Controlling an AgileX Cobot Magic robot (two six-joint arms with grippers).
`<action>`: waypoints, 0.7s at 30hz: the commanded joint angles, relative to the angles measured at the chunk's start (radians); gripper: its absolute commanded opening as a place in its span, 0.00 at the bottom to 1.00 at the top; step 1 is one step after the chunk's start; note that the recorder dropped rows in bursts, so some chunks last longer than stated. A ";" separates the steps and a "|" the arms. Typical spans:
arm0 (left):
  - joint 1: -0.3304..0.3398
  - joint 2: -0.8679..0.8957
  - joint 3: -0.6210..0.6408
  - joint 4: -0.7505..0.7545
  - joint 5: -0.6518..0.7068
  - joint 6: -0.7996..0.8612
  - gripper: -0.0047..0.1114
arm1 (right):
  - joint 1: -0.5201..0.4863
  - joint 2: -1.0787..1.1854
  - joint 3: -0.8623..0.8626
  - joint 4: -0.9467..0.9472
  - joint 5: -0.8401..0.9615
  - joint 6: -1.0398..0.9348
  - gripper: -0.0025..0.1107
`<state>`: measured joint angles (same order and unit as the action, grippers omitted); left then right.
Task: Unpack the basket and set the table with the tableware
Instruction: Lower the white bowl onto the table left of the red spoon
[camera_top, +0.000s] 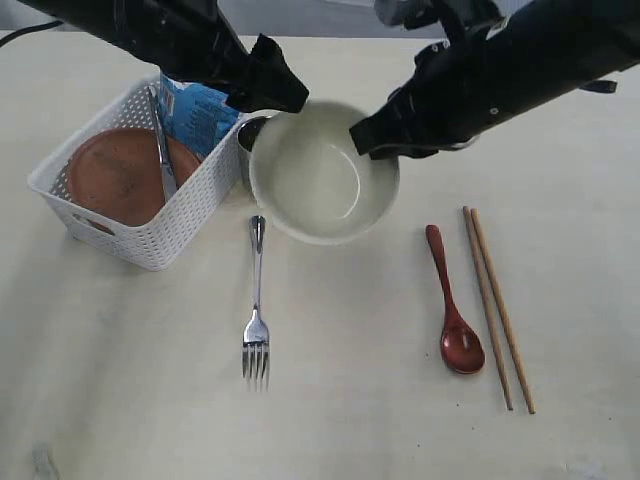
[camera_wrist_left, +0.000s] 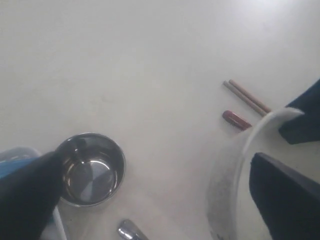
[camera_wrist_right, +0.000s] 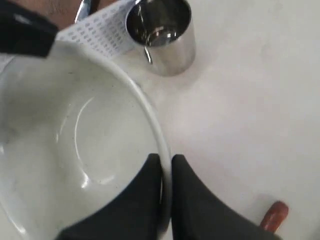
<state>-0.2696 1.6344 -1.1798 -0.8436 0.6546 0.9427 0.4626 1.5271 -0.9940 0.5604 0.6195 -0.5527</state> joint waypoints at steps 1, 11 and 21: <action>-0.002 -0.006 -0.008 0.005 -0.003 0.008 0.85 | -0.001 -0.005 0.069 0.003 0.028 -0.008 0.02; -0.002 -0.006 -0.008 0.005 -0.003 0.011 0.85 | -0.001 -0.005 0.206 -0.004 0.035 -0.034 0.02; -0.002 -0.006 -0.008 0.005 0.004 0.019 0.85 | -0.001 -0.005 0.293 0.019 -0.072 -0.035 0.02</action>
<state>-0.2696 1.6344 -1.1798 -0.8436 0.6546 0.9573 0.4626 1.5271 -0.7059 0.5665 0.5666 -0.5776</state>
